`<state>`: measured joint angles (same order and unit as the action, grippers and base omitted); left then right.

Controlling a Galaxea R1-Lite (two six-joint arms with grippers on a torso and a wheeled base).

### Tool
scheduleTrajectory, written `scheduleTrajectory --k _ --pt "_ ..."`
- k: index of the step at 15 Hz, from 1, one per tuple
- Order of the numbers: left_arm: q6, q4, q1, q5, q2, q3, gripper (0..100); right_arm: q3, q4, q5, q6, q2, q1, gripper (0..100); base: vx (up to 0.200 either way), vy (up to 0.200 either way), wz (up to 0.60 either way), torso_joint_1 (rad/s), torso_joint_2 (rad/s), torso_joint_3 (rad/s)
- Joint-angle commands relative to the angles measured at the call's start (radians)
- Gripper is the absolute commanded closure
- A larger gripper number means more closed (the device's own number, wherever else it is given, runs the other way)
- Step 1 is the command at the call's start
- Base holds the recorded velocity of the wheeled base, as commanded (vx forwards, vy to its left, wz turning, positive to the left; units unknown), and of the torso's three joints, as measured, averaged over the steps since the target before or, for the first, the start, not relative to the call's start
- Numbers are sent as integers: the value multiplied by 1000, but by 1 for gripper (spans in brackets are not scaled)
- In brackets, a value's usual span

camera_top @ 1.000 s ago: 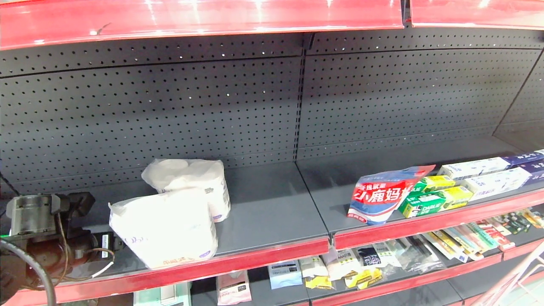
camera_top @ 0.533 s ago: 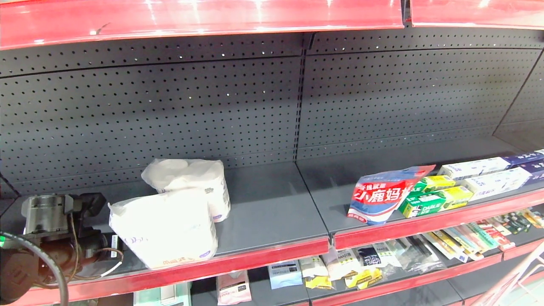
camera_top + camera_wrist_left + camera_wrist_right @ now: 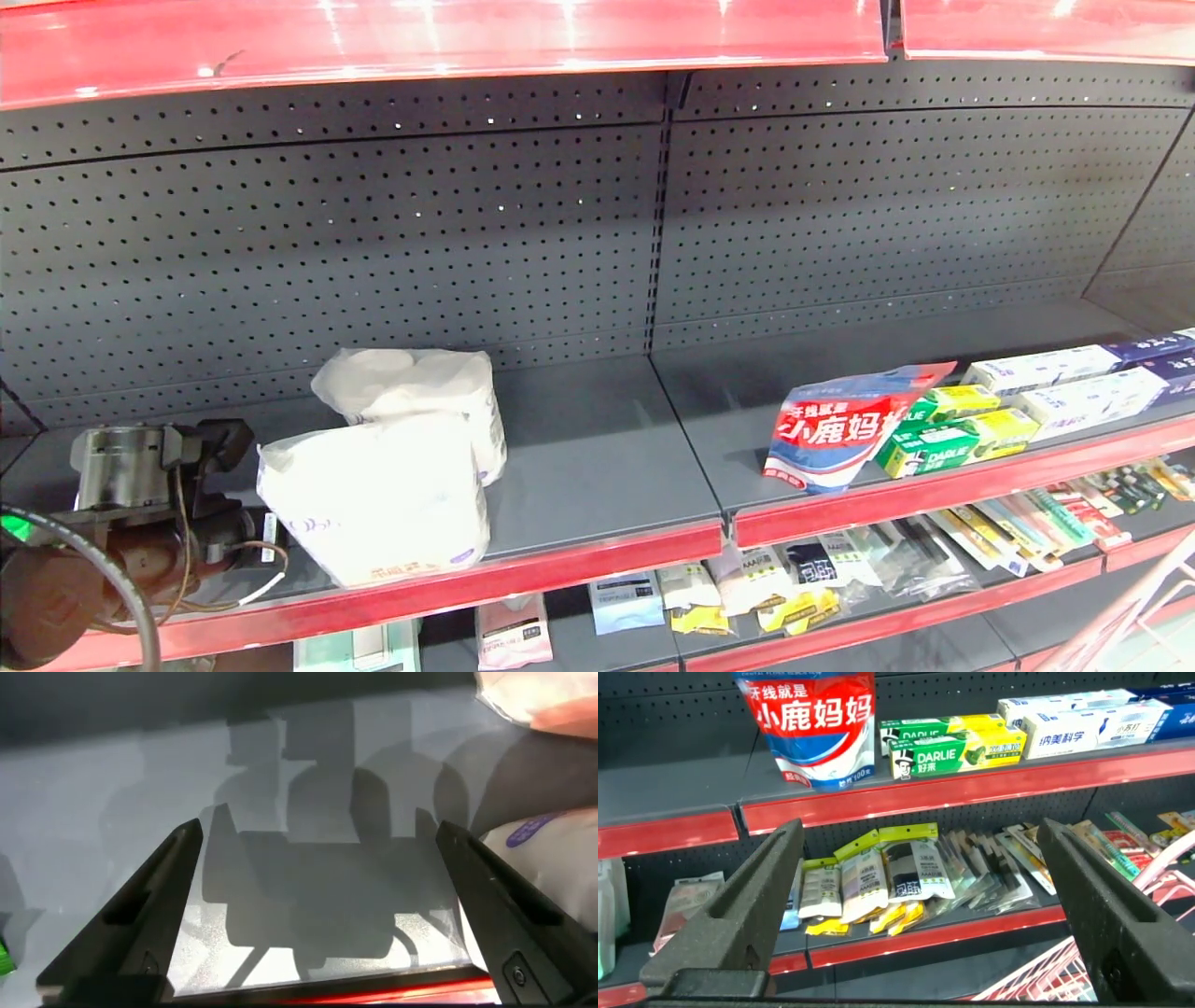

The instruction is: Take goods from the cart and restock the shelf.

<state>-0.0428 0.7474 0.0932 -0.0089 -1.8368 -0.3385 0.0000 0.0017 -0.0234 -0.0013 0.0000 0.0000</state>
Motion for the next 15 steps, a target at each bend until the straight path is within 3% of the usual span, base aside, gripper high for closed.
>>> scheduleTrajectory --k 1,15 --pt "0 1 0 0 1 1 0 0 0 -1 0 2 0 0 0 0 0 0 0 0" --pt "1 1 -30 1 4 3 0 0 0 0 0 2 0 0 0 0 0 0 0 0"
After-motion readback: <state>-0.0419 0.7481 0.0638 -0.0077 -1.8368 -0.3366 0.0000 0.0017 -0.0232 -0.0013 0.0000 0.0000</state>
